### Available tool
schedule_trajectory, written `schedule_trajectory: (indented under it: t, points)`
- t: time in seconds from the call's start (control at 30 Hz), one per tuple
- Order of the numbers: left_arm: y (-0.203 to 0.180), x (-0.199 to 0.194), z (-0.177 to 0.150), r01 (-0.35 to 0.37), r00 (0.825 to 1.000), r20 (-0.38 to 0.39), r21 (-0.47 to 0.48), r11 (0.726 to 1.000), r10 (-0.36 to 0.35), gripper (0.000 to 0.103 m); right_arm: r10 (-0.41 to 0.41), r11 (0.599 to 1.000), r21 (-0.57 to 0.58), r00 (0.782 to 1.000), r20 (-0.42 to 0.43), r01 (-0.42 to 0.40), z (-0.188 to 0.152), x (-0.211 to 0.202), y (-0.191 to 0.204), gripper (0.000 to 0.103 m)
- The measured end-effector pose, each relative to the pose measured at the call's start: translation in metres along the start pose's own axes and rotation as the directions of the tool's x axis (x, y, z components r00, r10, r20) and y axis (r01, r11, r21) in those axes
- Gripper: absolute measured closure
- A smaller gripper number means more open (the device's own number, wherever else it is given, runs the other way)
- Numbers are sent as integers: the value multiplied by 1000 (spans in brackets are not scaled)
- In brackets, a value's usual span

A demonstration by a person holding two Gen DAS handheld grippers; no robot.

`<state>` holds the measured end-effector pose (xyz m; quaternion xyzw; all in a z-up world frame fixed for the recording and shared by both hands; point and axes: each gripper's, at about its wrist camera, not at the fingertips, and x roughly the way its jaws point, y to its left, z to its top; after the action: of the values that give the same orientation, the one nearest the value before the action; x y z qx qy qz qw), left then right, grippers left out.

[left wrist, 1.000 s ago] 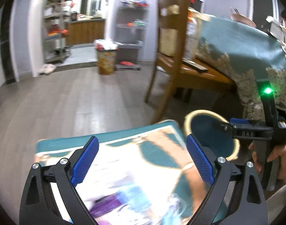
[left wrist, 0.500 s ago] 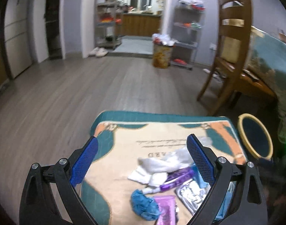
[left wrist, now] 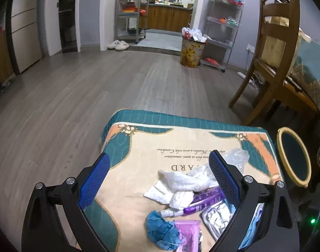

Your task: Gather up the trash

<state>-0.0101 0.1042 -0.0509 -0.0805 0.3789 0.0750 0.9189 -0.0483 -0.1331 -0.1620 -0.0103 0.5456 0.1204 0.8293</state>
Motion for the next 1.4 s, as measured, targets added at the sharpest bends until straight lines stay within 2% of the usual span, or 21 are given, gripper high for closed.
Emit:
schedule_trajectory:
  t: [0.13, 0.23, 0.37, 0.47, 0.57, 0.6, 0.7, 0.73, 0.8, 0.87, 0.93, 1.0, 1.13, 1.33, 1.4]
  points:
    - [0, 6, -1, -8, 1000, -15, 6, 1000, 8, 9, 47, 999, 22, 997, 68, -48, 24, -29, -6, 96]
    - [1, 12, -1, -2, 1000, -27, -11, 1000, 2, 9, 80, 997, -24, 991, 110, -78, 54, -62, -12, 96]
    - [-5, 24, -3, 15, 999, -48, 1, 1000, -14, 9, 63, 991, -130, 980, 188, -39, 85, -96, -26, 96]
    - [-17, 42, -9, 29, 994, -104, 35, 999, -25, 13, 52, 991, -129, 973, 227, -23, 89, -102, -43, 96]
    - [-26, 57, -14, 43, 988, -148, 53, 998, -35, 24, 80, 997, -37, 975, 208, -74, 99, -89, -60, 96]
    - [-29, 64, -16, 44, 985, -167, 56, 997, -34, 24, 87, 996, -28, 975, 204, -83, 102, -86, -62, 96]
    - [-35, 82, -22, 32, 976, -218, 52, 998, -20, 28, 57, 996, -76, 978, 200, -43, 105, -77, -57, 96]
    - [-36, 87, -24, 27, 972, -235, 48, 998, -15, 32, 62, 996, -76, 978, 198, -48, 105, -77, -59, 96]
    - [-35, 98, -29, 20, 960, -280, 48, 999, -6, 49, 74, 996, -63, 977, 199, -63, 109, -74, -61, 96]
    - [-33, 104, -32, 23, 953, -302, 49, 999, -7, 83, 68, 996, -73, 977, 203, -55, 112, -72, -62, 96]
    - [-32, 102, -31, 15, 957, -289, 61, 998, 3, 92, 64, 996, -76, 977, 204, -49, 113, -71, -64, 96]
    - [-33, 92, -25, 16, 969, -246, 63, 998, 0, 96, 69, 996, -62, 977, 203, -57, 113, -71, -67, 96]
    - [-33, 69, -7, 30, 989, -147, 40, 999, -24, 98, 73, 997, -42, 975, 210, -66, 115, -73, -71, 96]
    - [-33, 52, 6, 49, 995, -88, 18, 999, -47, 100, 72, 997, -35, 972, 223, -66, 114, -79, -73, 96]
    - [-38, 40, 17, 63, 997, -37, 27, 998, -62, 100, 71, 997, -32, 969, 236, -66, 114, -83, -75, 96]
